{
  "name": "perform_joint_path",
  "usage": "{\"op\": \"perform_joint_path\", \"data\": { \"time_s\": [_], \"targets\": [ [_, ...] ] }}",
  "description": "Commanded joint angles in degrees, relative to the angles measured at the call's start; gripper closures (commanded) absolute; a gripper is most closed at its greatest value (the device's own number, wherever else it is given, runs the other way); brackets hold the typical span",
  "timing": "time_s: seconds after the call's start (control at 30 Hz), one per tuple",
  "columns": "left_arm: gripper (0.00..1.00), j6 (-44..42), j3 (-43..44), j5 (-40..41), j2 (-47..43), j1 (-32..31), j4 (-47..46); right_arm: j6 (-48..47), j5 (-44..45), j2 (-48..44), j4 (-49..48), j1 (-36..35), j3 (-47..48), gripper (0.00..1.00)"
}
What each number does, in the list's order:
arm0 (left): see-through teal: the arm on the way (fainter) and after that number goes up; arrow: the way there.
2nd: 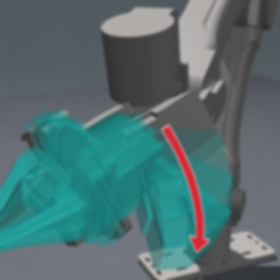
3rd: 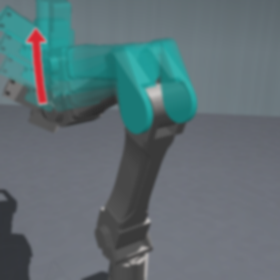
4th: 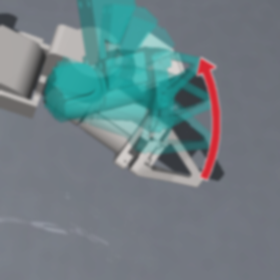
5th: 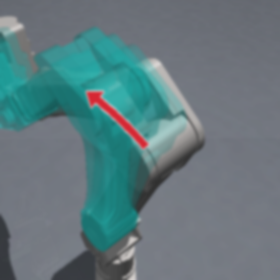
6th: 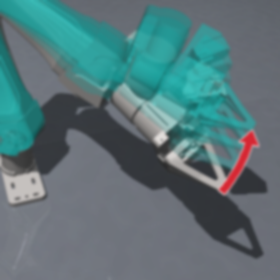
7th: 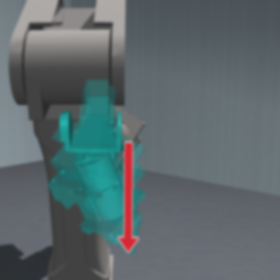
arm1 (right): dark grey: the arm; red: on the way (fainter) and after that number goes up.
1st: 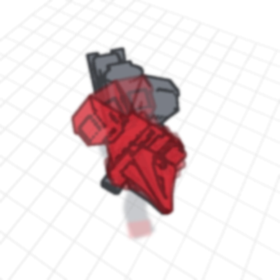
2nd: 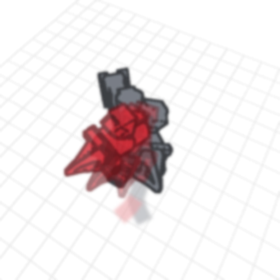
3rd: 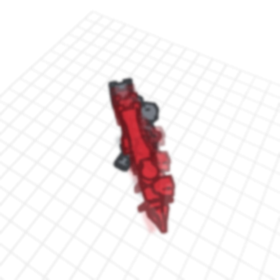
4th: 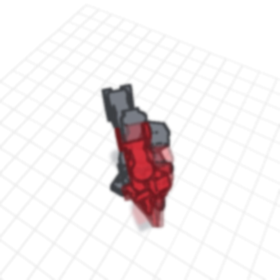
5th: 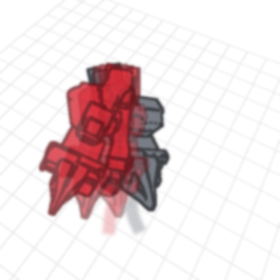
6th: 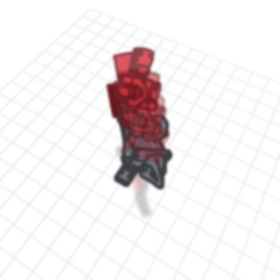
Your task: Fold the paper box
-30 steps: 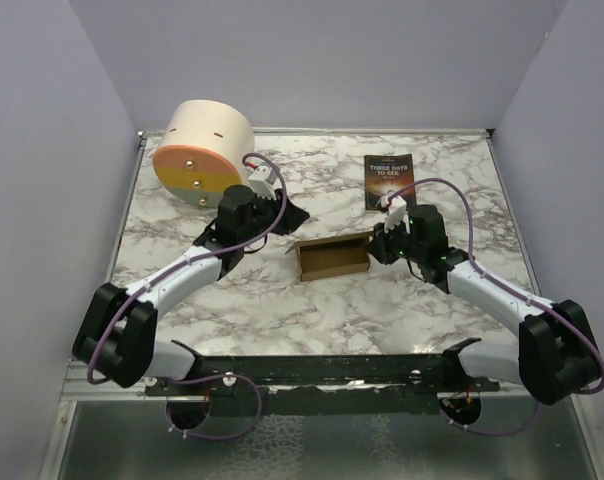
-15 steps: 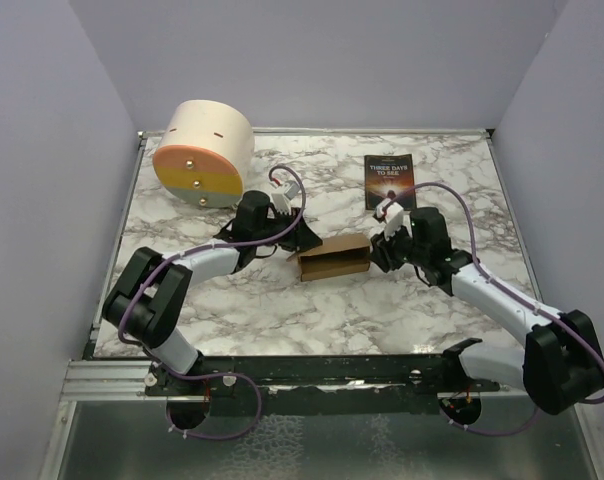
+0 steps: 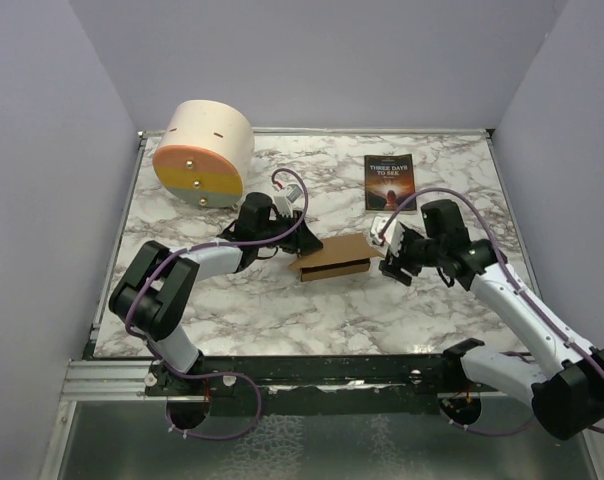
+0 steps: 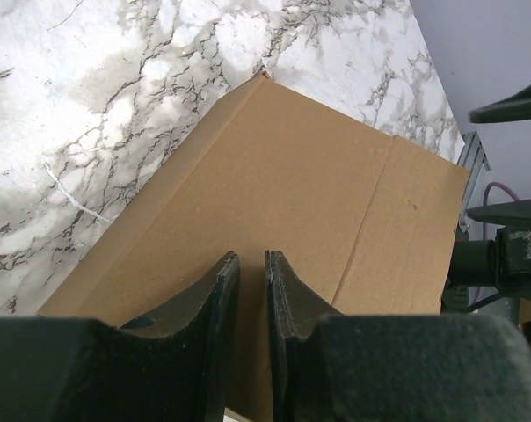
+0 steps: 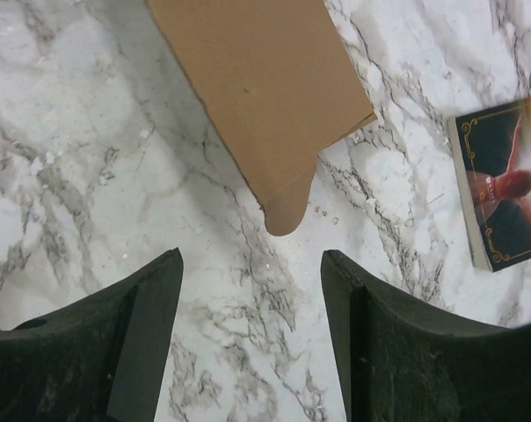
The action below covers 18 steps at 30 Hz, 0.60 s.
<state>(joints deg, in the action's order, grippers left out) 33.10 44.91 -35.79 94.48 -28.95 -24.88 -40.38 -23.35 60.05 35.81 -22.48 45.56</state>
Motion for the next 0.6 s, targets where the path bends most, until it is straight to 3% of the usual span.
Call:
{"op": "perform_joint_path", "data": {
  "time_s": [0.0,0.1,0.27,0.57],
  "targets": [
    [0.79,-1.4,-0.4,-1.2,0.5,-0.1,0.6,-9.0,-8.1,-1.5,15.0,0.3,9.2,0.35],
    [0.79,-1.6,-0.9,-1.0,0.2,-0.1,0.6,-7.4,-17.2,1.0,17.0,0.2,15.8,0.38],
    [0.79,-1.2,-1.1,-1.0,-0.1,-0.1,0.1,3.3,-28.7,10.0,8.6,0.2,19.8,0.51],
    [0.79,0.0,-0.7,-1.0,-0.9,-0.1,-1.1,8.4,-26.5,27.8,5.9,0.3,23.5,0.68]
  ]
}}
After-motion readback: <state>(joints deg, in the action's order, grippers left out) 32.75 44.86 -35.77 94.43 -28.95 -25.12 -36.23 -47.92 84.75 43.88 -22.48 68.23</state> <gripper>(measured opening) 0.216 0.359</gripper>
